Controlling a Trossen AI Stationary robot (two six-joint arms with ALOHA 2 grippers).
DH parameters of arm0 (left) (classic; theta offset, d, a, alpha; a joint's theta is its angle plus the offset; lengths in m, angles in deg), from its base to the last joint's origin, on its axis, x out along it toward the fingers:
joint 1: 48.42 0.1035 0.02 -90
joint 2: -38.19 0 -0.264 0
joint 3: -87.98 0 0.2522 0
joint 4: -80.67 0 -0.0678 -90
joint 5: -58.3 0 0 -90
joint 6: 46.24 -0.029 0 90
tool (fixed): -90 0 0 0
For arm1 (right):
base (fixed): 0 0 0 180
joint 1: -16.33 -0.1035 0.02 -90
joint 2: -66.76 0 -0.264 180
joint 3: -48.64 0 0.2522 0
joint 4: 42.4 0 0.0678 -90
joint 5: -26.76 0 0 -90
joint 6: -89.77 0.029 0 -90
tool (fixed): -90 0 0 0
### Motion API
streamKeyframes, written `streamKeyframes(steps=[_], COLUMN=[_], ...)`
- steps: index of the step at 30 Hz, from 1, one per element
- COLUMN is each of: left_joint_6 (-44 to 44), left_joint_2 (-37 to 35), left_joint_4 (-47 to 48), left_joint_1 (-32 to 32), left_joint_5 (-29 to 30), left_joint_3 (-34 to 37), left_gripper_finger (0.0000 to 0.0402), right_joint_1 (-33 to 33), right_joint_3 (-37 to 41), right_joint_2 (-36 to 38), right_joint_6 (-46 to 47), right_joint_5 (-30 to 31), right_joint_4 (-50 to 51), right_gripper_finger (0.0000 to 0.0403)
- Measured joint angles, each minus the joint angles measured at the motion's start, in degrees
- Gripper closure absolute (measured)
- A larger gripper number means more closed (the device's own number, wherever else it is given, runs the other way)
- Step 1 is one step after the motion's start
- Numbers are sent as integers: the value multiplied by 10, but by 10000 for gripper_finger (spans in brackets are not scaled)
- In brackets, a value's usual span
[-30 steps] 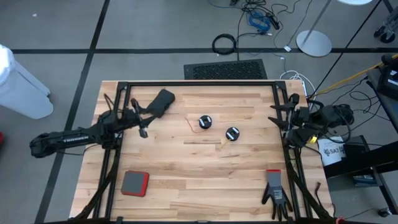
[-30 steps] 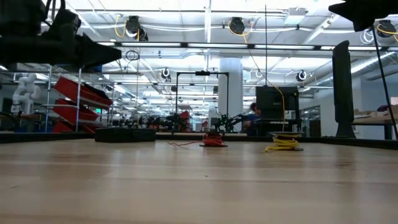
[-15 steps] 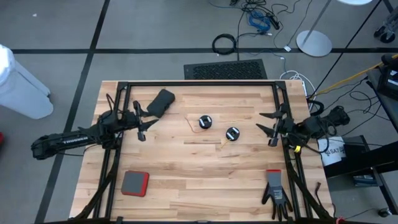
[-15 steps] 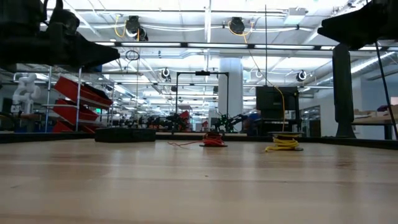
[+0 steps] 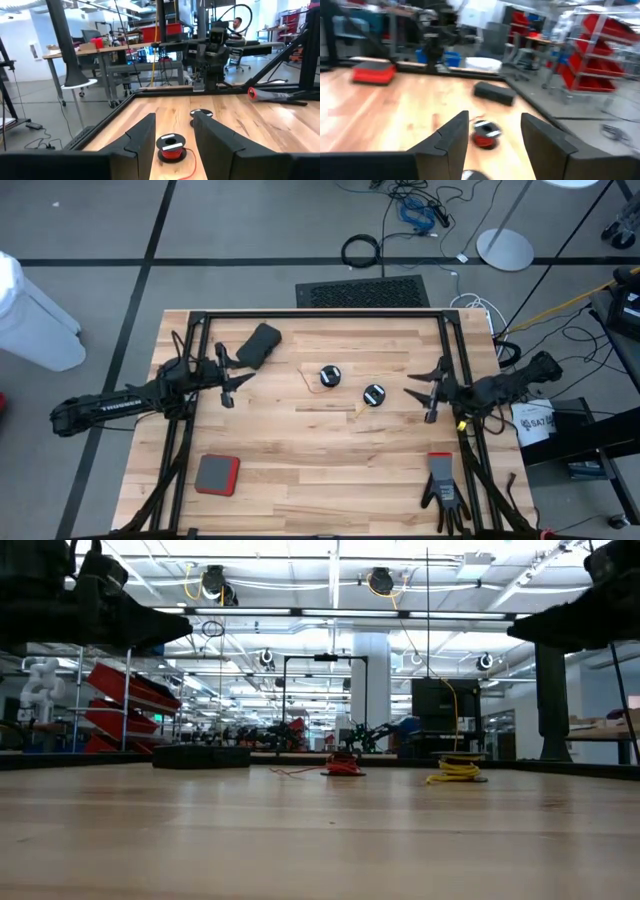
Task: Coil cords
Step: Return to Home Position
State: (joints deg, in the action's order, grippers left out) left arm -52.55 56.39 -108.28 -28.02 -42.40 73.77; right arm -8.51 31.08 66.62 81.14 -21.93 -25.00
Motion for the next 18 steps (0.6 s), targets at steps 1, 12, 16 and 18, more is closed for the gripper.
streamKeyframes(steps=[1, 12, 16, 18], left_joint_6=[0, -1, -1, -1], left_joint_2=[0, 0, 0, 0], left_joint_4=[5, 40, 40, 40], left_joint_1=[0, 0, 0, 0], left_joint_5=[0, 54, 55, 55], left_joint_3=[0, 0, 0, 0], left_gripper_finger=[261, 261, 261, 261], right_joint_1=[0, 0, 0, 0], right_joint_3=[6, 7, 7, 7], right_joint_2=[0, 0, 0, 0], right_joint_6=[3, -29, -28, -16], right_joint_5=[-16, -96, -96, -97], right_joint_4=[-3, -20, -21, -21], right_gripper_finger=[237, 238, 238, 238])
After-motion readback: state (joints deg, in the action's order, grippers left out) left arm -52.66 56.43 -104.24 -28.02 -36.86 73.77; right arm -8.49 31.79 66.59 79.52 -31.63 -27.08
